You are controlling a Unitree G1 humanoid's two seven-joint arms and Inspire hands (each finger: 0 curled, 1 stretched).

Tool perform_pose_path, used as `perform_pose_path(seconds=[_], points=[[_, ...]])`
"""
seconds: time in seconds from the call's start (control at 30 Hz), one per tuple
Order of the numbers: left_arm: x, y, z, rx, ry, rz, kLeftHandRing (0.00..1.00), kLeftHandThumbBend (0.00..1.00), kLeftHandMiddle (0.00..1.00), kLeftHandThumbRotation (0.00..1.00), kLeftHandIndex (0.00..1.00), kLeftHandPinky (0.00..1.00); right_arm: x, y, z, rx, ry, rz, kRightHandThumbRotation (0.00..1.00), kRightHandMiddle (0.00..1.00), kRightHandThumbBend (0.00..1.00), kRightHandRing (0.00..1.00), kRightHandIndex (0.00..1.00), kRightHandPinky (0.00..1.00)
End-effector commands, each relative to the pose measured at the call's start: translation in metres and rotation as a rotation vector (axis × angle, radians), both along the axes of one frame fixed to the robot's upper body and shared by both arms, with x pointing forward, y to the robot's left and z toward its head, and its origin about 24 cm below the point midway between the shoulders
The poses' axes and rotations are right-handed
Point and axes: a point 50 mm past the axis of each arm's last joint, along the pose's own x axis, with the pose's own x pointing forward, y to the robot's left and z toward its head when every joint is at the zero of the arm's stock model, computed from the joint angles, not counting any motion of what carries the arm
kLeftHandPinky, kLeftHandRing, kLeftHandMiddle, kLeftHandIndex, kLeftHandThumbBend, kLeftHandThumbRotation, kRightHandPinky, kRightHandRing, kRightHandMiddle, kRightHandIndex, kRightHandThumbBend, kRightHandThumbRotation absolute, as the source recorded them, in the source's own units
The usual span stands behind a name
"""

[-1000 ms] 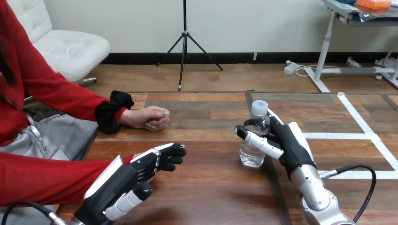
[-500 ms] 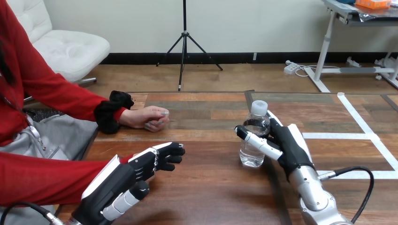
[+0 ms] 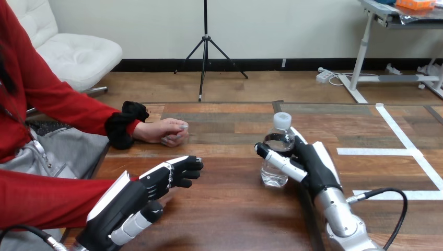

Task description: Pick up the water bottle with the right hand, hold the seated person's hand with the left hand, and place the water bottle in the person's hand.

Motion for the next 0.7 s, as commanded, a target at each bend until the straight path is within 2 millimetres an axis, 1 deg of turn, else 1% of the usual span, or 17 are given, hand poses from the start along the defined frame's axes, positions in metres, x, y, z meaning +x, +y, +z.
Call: perform_pose_path(seconds=[0.0, 0.67], points=[[0.0062, 0.0049, 0.016, 0.005, -0.074, 0.006, 0.84, 0.93, 0.86, 1.0, 0.85, 0.8, 0.0067, 0.0066, 0.0075, 0.0, -0.033, -0.003, 0.69, 0.92, 1.0, 0.91, 0.96, 0.87], [0.0007, 0.0082, 0.0176, 0.013, -0.053, 0.022, 0.83, 0.99, 0.85, 1.0, 0.84, 0.8, 0.0021, 0.0138, 0.0012, 0.035, -0.008, -0.006, 0.67, 0.92, 1.0, 0.91, 0.97, 0.87]])
